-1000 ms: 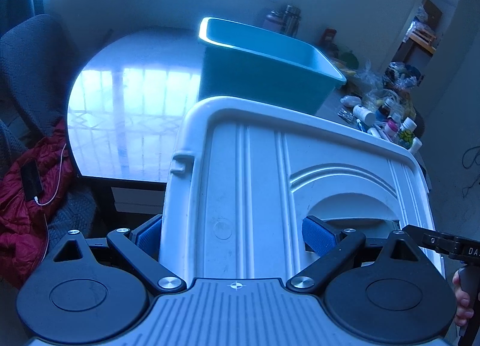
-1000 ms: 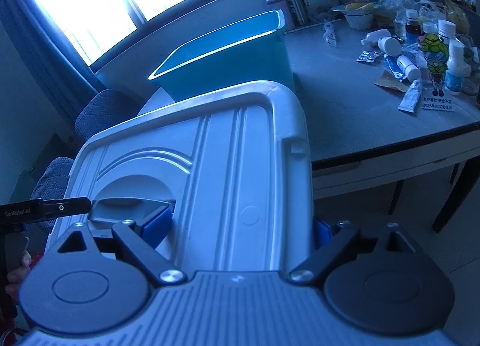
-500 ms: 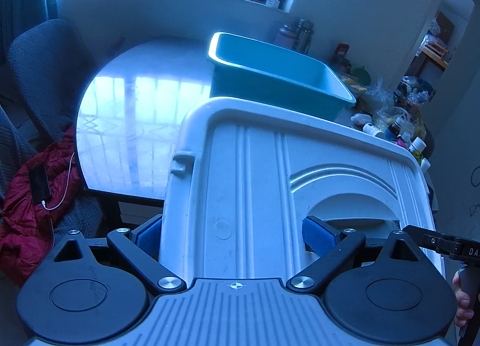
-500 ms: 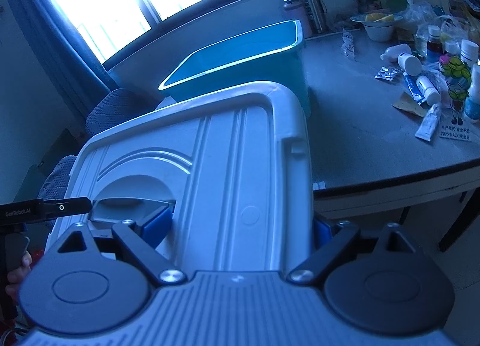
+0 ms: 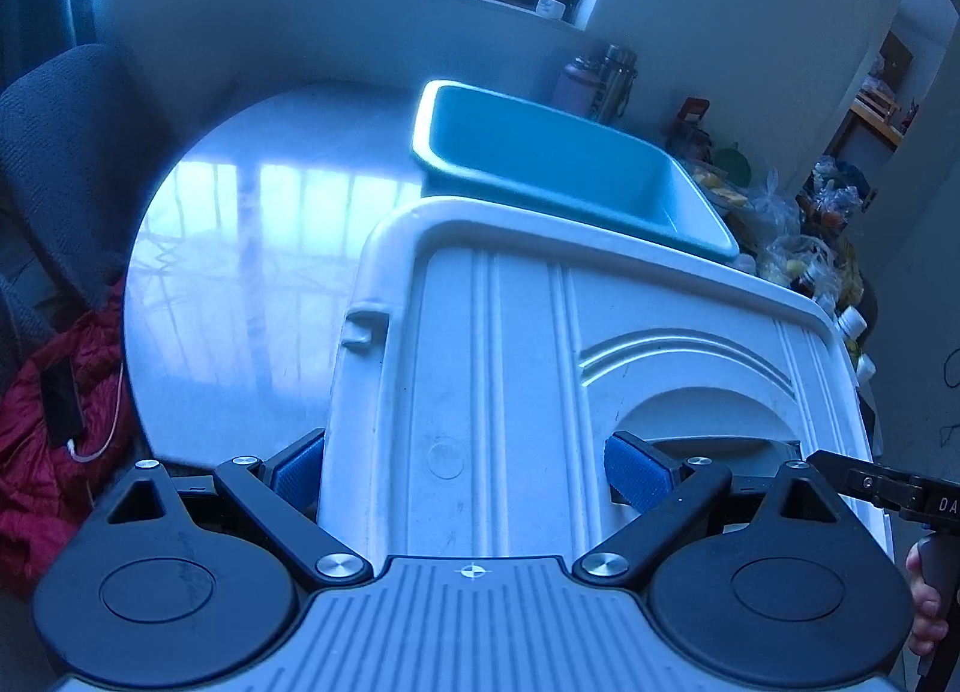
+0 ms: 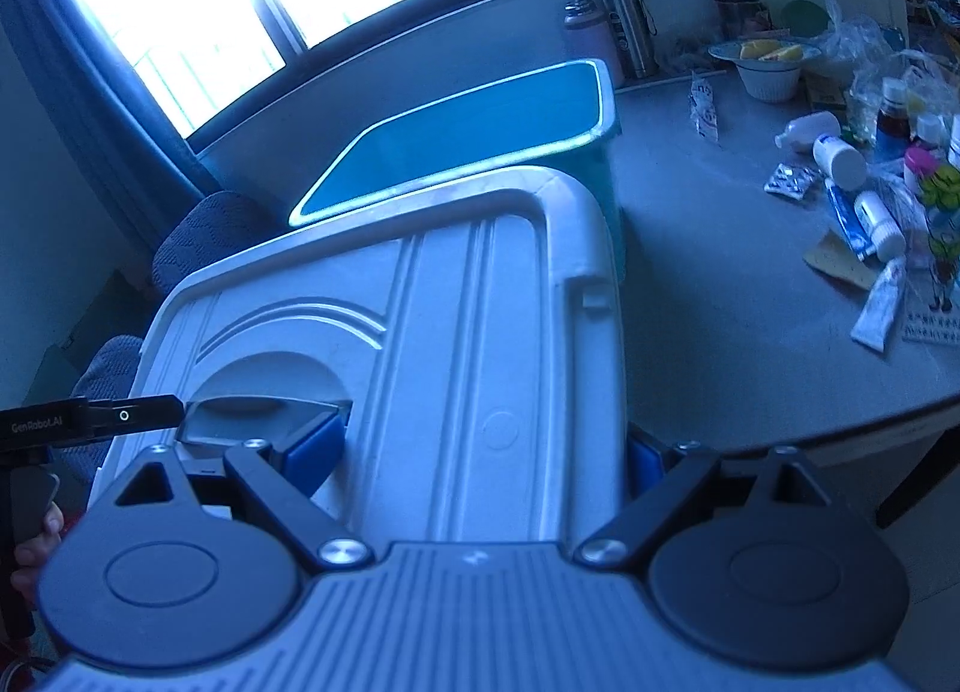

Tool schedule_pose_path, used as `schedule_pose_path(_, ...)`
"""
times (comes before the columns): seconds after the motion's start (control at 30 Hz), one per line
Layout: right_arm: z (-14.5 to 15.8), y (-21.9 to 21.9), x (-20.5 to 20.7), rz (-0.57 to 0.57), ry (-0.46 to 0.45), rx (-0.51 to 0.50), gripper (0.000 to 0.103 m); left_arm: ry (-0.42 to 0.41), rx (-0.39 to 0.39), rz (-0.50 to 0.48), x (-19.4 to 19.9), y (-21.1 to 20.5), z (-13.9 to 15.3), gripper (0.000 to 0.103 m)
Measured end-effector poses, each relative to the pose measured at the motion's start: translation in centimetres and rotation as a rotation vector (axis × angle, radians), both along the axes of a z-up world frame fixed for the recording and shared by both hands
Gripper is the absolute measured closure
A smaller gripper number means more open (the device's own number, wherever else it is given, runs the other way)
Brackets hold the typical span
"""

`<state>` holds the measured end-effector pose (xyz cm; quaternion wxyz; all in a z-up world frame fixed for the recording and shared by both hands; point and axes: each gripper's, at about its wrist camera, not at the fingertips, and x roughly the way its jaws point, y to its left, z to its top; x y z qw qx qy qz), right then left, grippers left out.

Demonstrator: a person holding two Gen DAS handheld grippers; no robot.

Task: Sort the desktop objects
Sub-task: 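Hold the lid with both tools and lower it over the teal tub opening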

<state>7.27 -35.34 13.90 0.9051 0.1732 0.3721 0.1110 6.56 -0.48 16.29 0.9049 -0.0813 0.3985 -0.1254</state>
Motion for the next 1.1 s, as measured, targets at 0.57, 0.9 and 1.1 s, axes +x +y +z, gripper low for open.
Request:
schedule_pose_path(0.57, 2.1, 0.2, 7.4, -0.047, -0.001, -0.005, 0.011, 0.007, -0.006, -0.026, 10.9, -1.2, 2.6, 0.006)
schedule_pose_path(0.9, 2.8, -1.8, 13.5, -0.033, -0.018, -0.009, 0.011, -0.008, 0.0, -0.028, 16.7, -2.6, 3.6, 0.006)
schedule_pose_path(1.1, 2.9, -3.7, 18.4, -0.015, -0.02, -0.008, 0.011, -0.01, 0.004, -0.012, 20.9, -4.1, 4.0, 0.006)
